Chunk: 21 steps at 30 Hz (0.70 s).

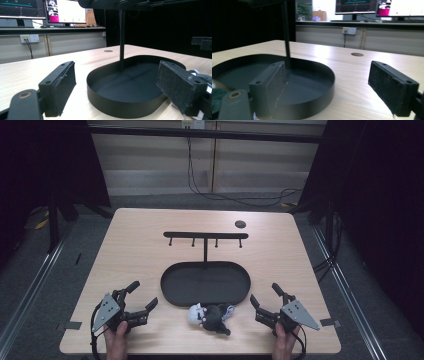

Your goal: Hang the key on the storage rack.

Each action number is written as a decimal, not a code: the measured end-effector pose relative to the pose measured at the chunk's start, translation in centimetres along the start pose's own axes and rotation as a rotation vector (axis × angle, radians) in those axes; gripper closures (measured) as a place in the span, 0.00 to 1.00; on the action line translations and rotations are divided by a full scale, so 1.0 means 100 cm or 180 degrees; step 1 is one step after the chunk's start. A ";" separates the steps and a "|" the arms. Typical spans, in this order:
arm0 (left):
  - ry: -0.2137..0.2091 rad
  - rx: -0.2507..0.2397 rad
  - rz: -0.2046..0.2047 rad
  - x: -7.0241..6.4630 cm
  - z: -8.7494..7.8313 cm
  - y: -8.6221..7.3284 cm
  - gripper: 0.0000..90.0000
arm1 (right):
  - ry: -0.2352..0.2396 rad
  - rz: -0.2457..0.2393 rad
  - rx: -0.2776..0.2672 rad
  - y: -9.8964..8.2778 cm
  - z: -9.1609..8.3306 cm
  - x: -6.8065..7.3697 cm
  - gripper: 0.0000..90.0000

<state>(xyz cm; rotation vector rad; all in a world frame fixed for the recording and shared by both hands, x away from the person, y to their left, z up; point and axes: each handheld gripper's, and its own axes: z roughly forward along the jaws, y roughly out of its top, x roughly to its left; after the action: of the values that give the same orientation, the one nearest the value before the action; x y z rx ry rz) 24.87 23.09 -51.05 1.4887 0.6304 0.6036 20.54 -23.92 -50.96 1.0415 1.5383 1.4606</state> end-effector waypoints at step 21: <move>-0.0003 0.0022 0.0026 0.001 0.000 0.000 0.17 | -0.0276 -0.0016 0.0566 0.005 0.015 0.009 0.27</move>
<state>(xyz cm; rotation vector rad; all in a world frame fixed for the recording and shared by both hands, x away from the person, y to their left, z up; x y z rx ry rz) 24.88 23.16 -51.03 1.4985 0.6265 0.6075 21.59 -22.52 -50.50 1.1879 1.6292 1.2756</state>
